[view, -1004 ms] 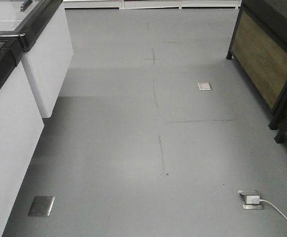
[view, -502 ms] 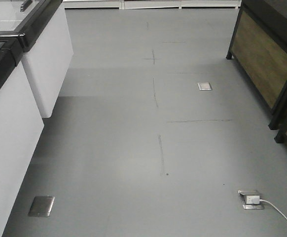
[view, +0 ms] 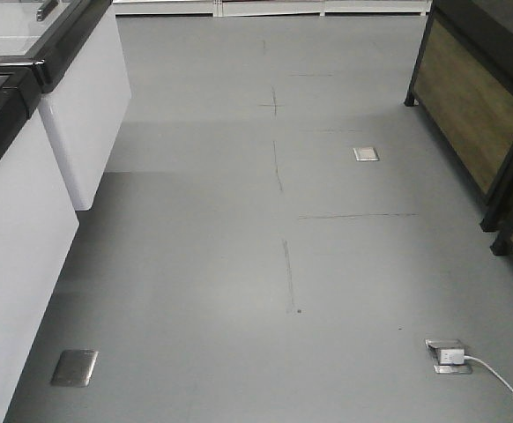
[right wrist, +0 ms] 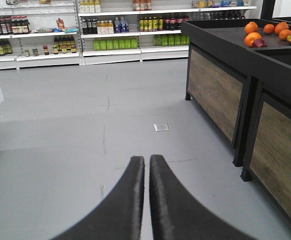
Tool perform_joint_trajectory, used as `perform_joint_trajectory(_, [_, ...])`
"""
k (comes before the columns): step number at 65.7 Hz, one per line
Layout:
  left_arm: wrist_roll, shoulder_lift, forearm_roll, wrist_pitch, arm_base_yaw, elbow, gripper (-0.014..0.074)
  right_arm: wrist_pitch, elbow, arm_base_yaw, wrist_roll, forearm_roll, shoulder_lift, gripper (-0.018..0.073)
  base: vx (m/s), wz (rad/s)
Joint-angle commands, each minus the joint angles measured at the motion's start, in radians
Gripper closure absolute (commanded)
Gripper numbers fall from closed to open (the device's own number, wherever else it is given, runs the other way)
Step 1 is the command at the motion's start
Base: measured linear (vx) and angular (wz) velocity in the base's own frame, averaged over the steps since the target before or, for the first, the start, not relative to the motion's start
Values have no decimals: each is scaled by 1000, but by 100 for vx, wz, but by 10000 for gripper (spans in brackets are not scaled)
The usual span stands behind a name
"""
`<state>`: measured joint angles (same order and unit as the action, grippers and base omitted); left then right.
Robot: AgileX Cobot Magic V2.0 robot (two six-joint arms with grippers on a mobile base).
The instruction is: Left arm holds basket, right arm returns cookies
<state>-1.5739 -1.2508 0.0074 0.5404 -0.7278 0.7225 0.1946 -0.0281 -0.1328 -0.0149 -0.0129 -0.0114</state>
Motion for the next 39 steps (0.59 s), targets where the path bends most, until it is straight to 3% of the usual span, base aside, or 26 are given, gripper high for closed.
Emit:
perform_joint_trajectory(1, [-9, 18, 1, 25, 2, 34, 132, -76, -18, -6, 3, 4, -12, 570, 0, 0])
perform_joint_trajectory(22, [-9, 17, -1, -19, 2, 34, 158, -73, -18, -6, 3, 4, -12, 570, 0, 0])
perform_joint_trajectory(39, [-9, -1, -7, -14, 2, 34, 347, -73, -18, -6, 3, 4, -12, 570, 0, 0])
